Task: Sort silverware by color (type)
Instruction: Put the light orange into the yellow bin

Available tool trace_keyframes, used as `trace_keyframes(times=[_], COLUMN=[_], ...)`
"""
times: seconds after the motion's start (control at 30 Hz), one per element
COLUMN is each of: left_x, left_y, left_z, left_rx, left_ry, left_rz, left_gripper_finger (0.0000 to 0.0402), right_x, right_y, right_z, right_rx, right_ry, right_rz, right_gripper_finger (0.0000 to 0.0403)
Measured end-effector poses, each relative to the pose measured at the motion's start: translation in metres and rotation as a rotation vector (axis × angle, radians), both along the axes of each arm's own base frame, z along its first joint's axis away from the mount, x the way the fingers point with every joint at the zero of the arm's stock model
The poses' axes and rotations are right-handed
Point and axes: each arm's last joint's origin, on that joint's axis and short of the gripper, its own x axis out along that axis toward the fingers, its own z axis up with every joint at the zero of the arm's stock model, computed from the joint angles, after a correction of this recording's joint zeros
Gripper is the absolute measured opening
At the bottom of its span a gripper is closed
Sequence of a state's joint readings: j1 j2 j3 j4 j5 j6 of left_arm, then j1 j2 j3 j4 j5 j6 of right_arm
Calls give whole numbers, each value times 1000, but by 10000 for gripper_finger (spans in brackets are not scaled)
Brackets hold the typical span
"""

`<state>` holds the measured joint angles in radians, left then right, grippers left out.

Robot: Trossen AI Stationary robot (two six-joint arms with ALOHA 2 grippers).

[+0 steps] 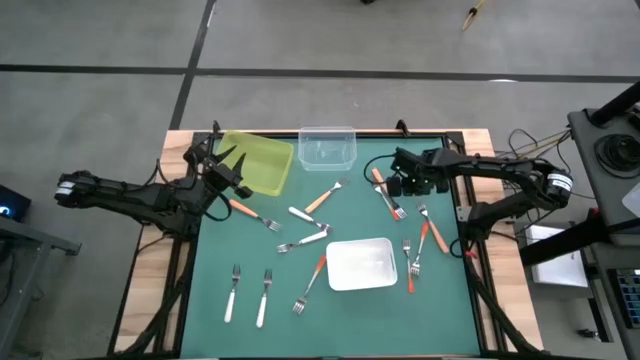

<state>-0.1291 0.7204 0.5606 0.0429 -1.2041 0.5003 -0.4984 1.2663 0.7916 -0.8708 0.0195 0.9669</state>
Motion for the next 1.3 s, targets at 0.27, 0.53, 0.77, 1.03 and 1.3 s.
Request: trace_keyframes(times=[0.27,0.53,0.77,1.03,1.3], left_x=[0,0,0,0,0], left_y=[0,0,0,0,0], left_z=[0,0,0,0,0], left_rx=[0,0,0,0,0], left_ry=[0,0,0,0,0], left_rz=[0,0,0,0,0], left_gripper_finger=[123,123,123,123,123], right_x=[-8,-22,-25,-28,-33], right_y=[8,16,18,20,23], right_z=[-1,0,-2,-7,-19], right_rx=[154,233,252,266,270], right_ry=[47,186,218,230,231], right_rz=[13,7,44,42,43], right_gripper_finger=[93,105,122,148,176])
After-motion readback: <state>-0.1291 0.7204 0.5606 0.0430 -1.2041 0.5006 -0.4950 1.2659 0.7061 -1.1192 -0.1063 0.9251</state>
